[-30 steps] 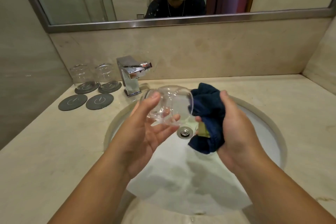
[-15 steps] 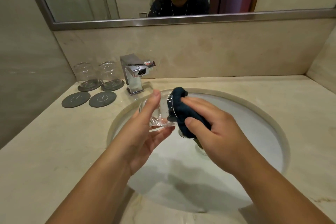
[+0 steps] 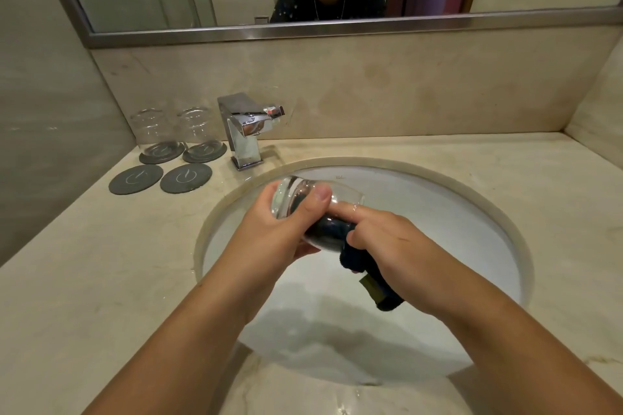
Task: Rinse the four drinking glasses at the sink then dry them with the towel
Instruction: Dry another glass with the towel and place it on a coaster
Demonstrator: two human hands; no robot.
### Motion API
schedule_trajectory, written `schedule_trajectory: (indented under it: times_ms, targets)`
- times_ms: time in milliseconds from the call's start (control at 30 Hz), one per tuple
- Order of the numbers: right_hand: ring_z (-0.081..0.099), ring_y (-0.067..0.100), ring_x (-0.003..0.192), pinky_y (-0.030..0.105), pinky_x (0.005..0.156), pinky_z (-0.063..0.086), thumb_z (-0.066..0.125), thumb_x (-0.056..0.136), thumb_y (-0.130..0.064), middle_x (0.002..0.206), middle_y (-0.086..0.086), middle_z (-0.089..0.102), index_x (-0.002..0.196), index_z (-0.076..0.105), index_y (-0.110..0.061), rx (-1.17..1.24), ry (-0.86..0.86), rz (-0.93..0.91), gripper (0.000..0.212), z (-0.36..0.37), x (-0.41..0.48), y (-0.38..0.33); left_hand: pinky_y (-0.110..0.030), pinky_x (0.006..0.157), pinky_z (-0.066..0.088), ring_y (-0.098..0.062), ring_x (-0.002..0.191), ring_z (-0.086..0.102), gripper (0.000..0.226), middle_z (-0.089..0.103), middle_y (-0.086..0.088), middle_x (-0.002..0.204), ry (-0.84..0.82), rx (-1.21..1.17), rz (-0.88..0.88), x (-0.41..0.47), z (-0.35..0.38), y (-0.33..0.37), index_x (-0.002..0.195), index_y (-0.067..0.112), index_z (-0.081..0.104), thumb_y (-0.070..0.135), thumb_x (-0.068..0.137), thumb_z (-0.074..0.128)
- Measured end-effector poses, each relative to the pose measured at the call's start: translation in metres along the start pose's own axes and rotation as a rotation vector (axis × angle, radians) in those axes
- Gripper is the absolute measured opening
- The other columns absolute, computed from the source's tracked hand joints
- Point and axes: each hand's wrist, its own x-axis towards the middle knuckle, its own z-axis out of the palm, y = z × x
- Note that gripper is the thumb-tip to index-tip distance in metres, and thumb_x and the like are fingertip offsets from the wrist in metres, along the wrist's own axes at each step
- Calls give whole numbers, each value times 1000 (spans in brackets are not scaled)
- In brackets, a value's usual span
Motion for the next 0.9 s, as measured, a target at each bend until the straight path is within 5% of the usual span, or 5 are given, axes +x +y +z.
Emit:
schedule_trajectory:
  times_ms: [200,500,633,733,900]
  targets:
    - [46,24,64,38,53,42,38,102,-14,69,-7,55,111,67,-71,11,35,-36,65,1,-1,-1,-35,86,62,-22,97,77,61,76,-8,107,-46,-24,44,0,-4,7,124,16,63,52,79,83]
    - [60,17,61,28,55,49,52,72,-16,66,2,58,114,75,-27,241,-138,54,50,-9,-1,3,-53,105,55,-22,113,73,78,76,3,116,-16,65,136,0,-5,0,135,29,57,61,69,81]
    - [53,15,48,25,47,43,61,74,-16,65,12,54,103,74,-21,474,-153,100,32,-11,-2,3,-33,97,59,-8,114,71,82,66,19,133,-55,118,240,-2,-4,2,142,40,49,60,71,83]
    - [46,17,51,29,50,39,72,78,-23,82,17,48,98,74,-18,547,-96,82,21,-10,-1,3,-19,88,55,-10,119,69,77,65,8,139,-101,130,318,-3,-2,2,145,42,44,48,78,82]
    - [47,22,49,37,56,43,72,78,-25,60,15,51,88,77,-27,430,32,6,12,-13,-2,1,-39,102,55,-20,133,62,72,61,7,146,-261,-46,220,-3,-7,6,142,53,45,77,78,68]
